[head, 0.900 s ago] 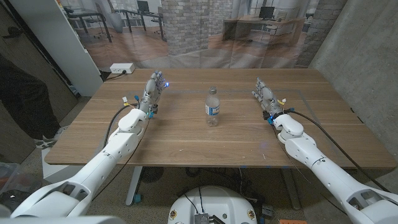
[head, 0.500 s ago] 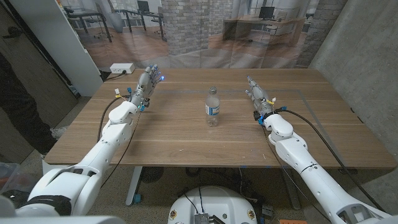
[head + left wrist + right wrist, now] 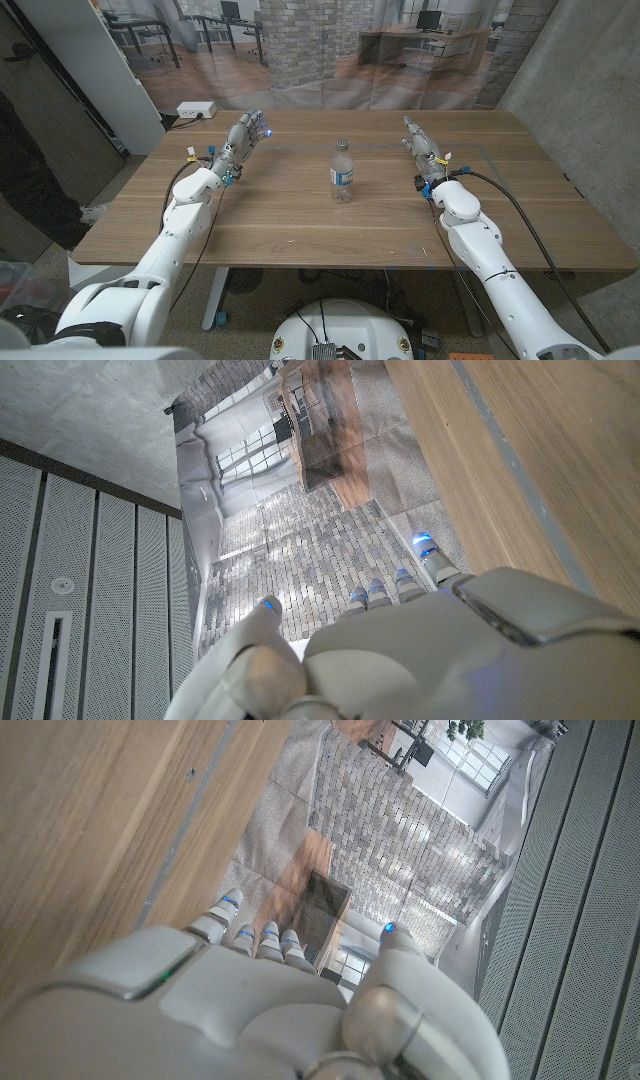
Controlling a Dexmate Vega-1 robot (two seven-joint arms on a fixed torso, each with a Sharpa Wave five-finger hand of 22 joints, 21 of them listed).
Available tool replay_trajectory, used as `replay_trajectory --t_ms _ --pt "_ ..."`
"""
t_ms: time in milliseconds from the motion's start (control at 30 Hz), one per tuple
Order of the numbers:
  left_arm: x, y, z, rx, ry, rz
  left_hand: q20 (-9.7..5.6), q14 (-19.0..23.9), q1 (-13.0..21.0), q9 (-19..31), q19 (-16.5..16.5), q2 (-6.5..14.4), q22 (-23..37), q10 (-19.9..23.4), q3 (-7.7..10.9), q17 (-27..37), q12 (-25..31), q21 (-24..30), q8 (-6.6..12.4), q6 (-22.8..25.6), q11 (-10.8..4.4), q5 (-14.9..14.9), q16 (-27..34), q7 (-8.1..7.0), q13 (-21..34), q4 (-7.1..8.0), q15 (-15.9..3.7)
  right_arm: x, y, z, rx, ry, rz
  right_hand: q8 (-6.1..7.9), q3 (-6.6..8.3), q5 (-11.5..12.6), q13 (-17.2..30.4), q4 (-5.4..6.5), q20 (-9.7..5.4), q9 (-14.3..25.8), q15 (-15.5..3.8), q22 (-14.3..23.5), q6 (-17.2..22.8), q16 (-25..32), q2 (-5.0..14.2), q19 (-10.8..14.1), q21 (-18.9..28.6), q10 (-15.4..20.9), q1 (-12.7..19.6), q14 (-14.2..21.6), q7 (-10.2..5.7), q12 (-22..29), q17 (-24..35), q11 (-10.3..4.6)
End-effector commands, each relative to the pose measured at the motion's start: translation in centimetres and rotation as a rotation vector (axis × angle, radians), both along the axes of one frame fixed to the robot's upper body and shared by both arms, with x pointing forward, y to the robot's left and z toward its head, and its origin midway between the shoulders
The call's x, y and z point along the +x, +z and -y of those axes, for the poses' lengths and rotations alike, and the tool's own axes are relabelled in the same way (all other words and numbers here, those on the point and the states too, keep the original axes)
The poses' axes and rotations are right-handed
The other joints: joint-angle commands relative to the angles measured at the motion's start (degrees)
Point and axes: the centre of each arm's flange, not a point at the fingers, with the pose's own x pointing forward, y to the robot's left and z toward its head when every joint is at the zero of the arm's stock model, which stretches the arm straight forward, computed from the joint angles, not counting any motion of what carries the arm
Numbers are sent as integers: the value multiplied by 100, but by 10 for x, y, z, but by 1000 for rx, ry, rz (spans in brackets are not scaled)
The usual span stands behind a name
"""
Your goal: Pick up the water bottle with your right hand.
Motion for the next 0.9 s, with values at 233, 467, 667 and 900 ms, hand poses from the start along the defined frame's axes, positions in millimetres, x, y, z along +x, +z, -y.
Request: replay_trajectory --t_ms 233,467,667,900 --pt "-28 -8 -4 16 37 8 15 -1167 30 10 -1245 94 22 -1130 -11 9 21 -29 25 -1079 13 24 18 4 13 -28 6 -28 0 14 -100 -17 29 20 -51 33 13 -50 60 21 42 13 5 53 -118 32 35 -31 -20 -8 81 24 25 49" --pt "-32 -11 -4 25 42 7 19 -1168 34 10 -1238 85 22 -1123 -20 9 23 -42 25 -1075 13 24 16 6 13 -34 4 -40 -3 13 -150 -23 42 23 -85 42 13 -72 76 21 62 13 13 56 -180 43 36 -19 -26 2 98 28 26 63" --pt "-33 -12 -4 28 40 6 18 -1166 37 10 -1235 79 23 -1123 -26 8 22 -53 25 -1073 14 24 16 3 13 -37 -1 -47 -7 11 -204 -42 45 20 -122 54 14 -95 100 22 92 13 -1 55 -248 50 36 -27 -29 2 115 25 28 81" --pt "-33 -11 -4 32 38 7 20 -1165 40 10 -1230 71 23 -1120 -36 8 22 -66 25 -1070 11 25 15 6 13 -41 1 -55 -11 8 -276 -76 46 7 -164 78 15 -134 166 24 149 12 -48 57 -334 56 35 -76 -14 9 144 7 29 105"
